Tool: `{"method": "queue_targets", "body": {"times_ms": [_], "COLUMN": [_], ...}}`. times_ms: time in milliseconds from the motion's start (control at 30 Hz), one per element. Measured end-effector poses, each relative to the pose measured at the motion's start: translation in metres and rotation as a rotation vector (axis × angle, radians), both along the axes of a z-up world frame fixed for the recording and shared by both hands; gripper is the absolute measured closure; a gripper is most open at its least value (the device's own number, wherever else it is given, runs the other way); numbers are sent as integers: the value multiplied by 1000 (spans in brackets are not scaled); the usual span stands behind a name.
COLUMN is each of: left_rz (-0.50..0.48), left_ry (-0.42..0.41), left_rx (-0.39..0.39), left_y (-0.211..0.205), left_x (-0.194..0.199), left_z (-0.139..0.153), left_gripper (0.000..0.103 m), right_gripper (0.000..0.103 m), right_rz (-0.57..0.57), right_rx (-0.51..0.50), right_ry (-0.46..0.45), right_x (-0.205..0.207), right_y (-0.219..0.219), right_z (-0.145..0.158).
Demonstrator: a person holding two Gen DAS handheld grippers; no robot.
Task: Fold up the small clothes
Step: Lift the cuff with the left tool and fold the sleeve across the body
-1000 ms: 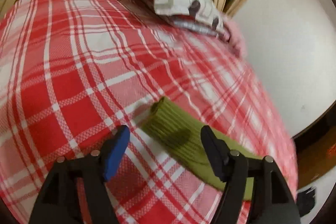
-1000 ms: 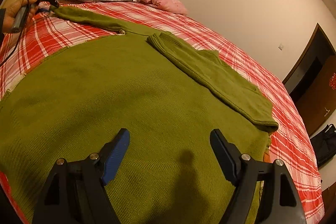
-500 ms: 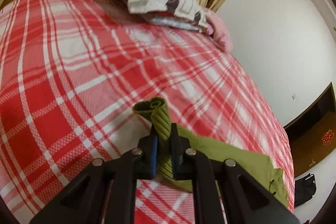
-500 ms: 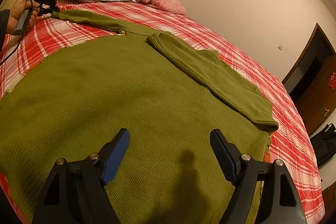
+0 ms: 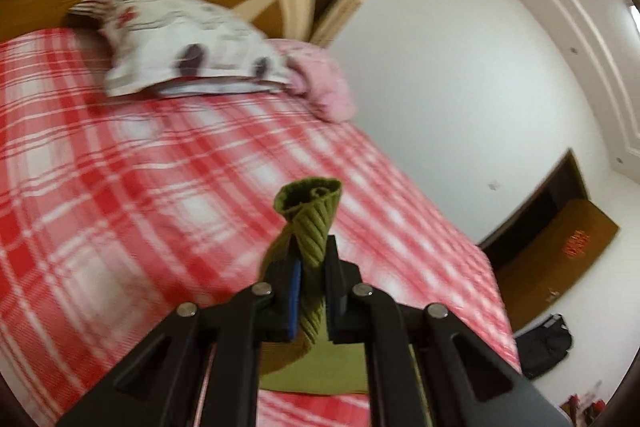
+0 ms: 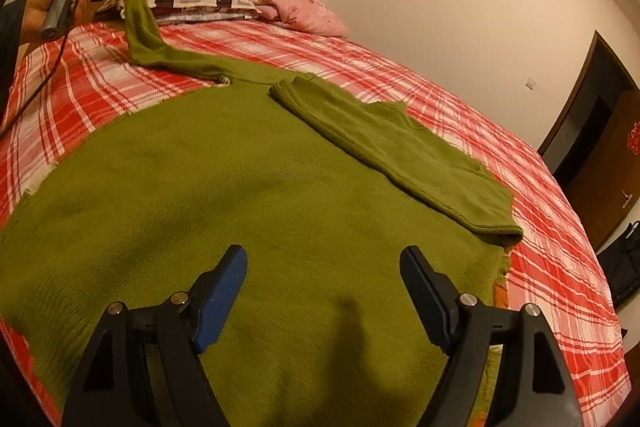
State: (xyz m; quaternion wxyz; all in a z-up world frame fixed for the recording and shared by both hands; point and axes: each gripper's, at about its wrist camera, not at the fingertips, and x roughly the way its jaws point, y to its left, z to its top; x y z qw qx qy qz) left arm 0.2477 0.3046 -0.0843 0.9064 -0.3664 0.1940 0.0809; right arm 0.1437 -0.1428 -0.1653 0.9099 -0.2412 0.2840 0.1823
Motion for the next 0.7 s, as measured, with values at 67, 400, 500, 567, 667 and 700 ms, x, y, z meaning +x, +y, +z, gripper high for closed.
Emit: {"method": "queue_targets", "body": {"times_ms": [67, 400, 500, 567, 667, 700], "left_rz": [-43, -243, -292, -322, -370, -384], "left_ry": [-37, -104, -102, -95, -83, -81], "left_rx": [0, 59, 76, 80, 72, 70], "left_y": [-21, -133, -162, -179, -203, -213], "left_x": [9, 52, 63, 70, 81, 84], "left_z": [16, 67, 68, 67, 61, 61], "left_gripper": [94, 94, 94, 94, 94, 94], "right_gripper": [24, 24, 24, 24, 24, 24], "right_rz": [-5, -48, -60, -70, -82, -86], "right_rx": [7, 65, 76, 84, 92, 95], "right_ry": [-8, -11, -10, -10, -4, -1], "right_x": [-1, -5, -5, -3, -1, 0], "right_y": [-6, -40, -50, -56, -62, -64], "right_z": [3, 10, 12, 13, 15, 15]}}
